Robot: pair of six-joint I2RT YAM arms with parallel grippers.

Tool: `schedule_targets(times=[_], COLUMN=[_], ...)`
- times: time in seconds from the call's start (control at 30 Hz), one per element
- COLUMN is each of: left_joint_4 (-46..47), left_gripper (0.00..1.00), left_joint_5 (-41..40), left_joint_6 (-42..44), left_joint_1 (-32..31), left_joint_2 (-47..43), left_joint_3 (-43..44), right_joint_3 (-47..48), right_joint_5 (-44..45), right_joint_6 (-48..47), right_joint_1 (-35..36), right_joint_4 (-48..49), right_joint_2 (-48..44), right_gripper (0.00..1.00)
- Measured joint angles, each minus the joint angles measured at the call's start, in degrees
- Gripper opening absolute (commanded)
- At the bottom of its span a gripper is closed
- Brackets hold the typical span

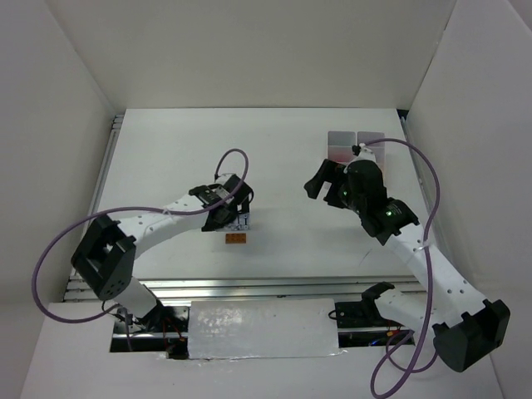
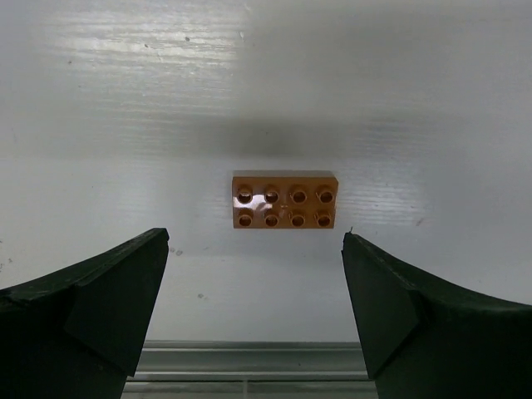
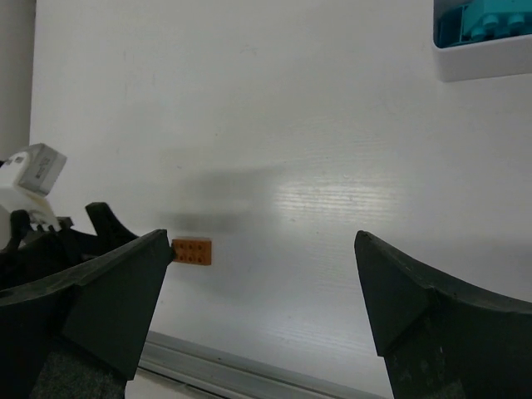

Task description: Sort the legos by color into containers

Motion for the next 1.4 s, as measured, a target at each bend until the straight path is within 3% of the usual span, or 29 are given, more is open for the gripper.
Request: schedule_targets(times=[0.27, 0.4, 0.53, 0.7, 0.77, 0.97, 1.0, 1.1, 1.2, 1.23, 1.4], left_joint_4=[2.3, 3.7, 4.3, 3.8, 3.9, 6.8, 7.5, 9.1, 10.2, 10.4, 12.1], left_gripper=[0.97, 0.88, 0.90, 0.92, 0.85, 0.82, 0.75, 0.64, 0.30, 0.00, 0.00], left_joint_5=[-0.9, -0.7, -0.5, -1.0, -1.0, 0.6, 0.8, 1.1, 1.2, 1.2, 2.6], left_joint_6=[-2.2, -3.0, -3.1, -3.1, -3.2, -3.4, -3.5, -3.5, -3.5, -3.5, -3.2], left_joint_1=[-1.4, -1.4, -1.4, -1.4, -1.4, -1.4, -1.4, -1.4, -1.4, -1.4, -1.4], left_joint_2=[9.0, 11.3, 13.3, 13.9, 13.9, 13.3, 13.0, 12.1, 11.5, 11.3, 9.6], left_joint_3=[0.7, 1.9, 2.2, 2.2, 2.1, 0.4, -0.1, -1.5, -2.4, -2.6, -4.1], right_joint_3=[-2.1, -3.1, -3.6, -3.9, -3.9, -3.9, -3.9, -3.9, -3.9, -4.0, -7.7], right_joint_5=[-1.4, -2.5, -2.7, -3.1, -3.3, -3.8, -3.8, -3.8, -4.2, -4.7, -11.9], right_joint_6=[-0.2, -0.4, -0.5, -0.6, -0.6, -0.6, -0.6, -0.6, -0.6, -0.6, -1.3], right_joint_1=[0.1, 0.1, 0.1, 0.1, 0.1, 0.1, 0.1, 0.1, 0.1, 0.1, 0.1], right_joint_4=[-0.3, -0.3, -0.2, -0.2, -0.2, 0.2, 0.2, 0.2, 0.2, 0.4, 5.4], right_joint_2=[-1.4, -1.4, -1.7, -2.2, -2.2, -2.2, -2.2, -2.2, -2.2, -2.2, -2.3], right_gripper=[1.00, 1.00, 1.00, 1.00, 1.00, 1.00, 1.00, 1.00, 1.00, 1.00, 1.00])
